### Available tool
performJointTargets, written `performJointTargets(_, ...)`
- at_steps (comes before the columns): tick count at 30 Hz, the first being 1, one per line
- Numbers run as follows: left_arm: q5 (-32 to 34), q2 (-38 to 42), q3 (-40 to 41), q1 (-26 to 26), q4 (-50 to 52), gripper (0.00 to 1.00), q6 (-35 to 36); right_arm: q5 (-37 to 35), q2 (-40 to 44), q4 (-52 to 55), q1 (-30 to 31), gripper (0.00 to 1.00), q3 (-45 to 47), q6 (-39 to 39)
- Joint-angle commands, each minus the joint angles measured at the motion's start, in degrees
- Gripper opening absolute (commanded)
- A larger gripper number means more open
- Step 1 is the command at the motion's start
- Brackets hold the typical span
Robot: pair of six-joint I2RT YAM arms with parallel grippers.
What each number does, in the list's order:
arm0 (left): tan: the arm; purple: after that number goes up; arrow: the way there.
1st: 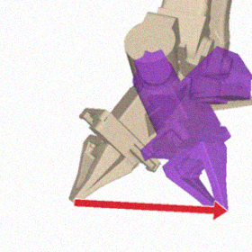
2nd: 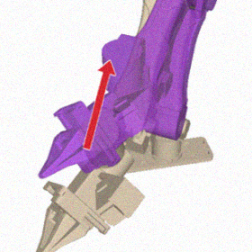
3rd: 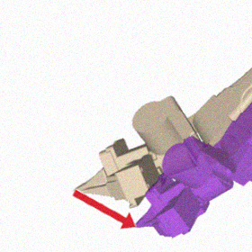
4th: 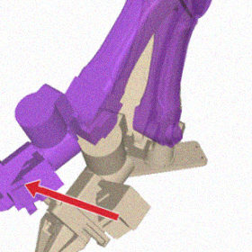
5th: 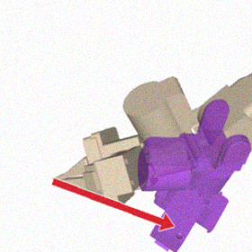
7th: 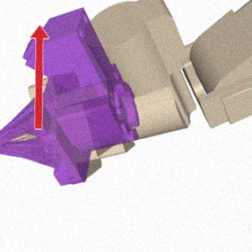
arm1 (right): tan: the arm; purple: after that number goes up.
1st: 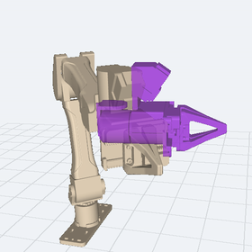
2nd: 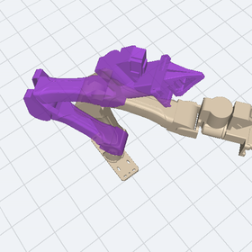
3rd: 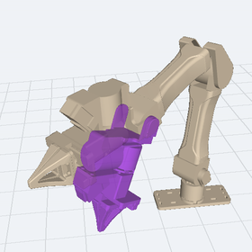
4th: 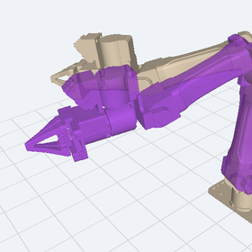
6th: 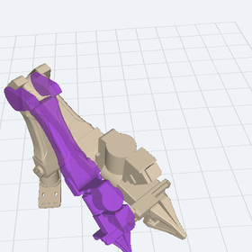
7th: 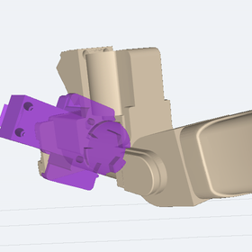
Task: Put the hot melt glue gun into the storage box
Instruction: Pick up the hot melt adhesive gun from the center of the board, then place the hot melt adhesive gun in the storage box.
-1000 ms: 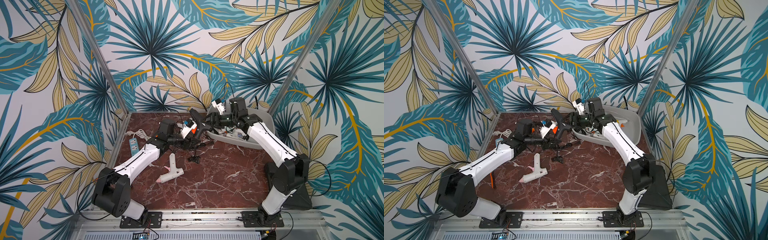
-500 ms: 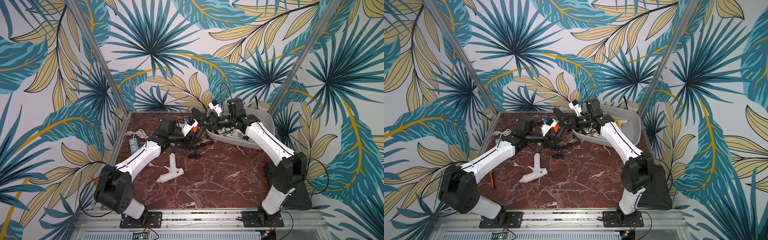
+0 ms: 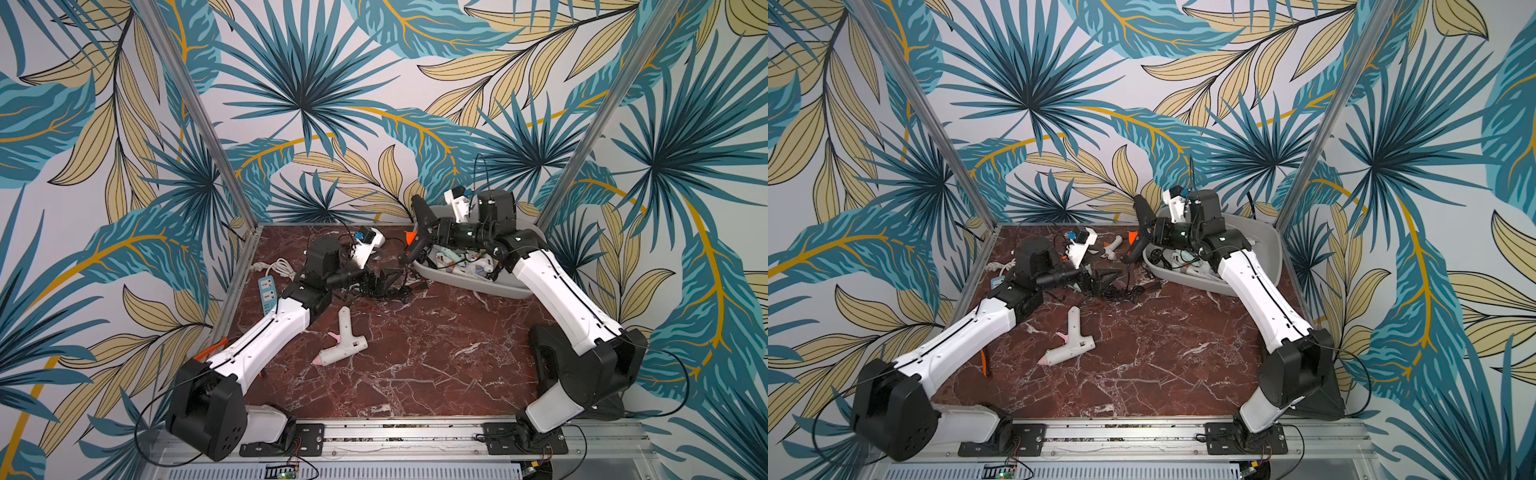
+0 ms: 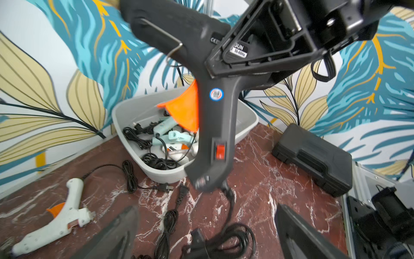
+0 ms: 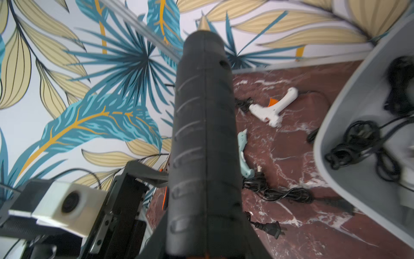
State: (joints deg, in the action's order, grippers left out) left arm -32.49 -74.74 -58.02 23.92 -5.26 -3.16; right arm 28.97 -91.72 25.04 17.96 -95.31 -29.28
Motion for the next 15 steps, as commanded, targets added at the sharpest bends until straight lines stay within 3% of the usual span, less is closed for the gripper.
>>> performJointTargets(1,6.96,5.82,2.75,0.09,-5.29,1.0,-4.42,-8.83,3.12,-6.15,-3.0,0.0,-3.34,-3.87)
performJointTargets(9,14.48,12.11,7.42,0.08,-1.94,1.0,-7.69,-25.59,1.98,-9.98,-7.03,0.0,-9.06,-6.89)
performJointTargets(15,18.0,12.61,9.81,0.09,0.22,1.0,-9.29,-32.47,-1.78,-10.99,-9.26,0.0,-11.42,-6.03)
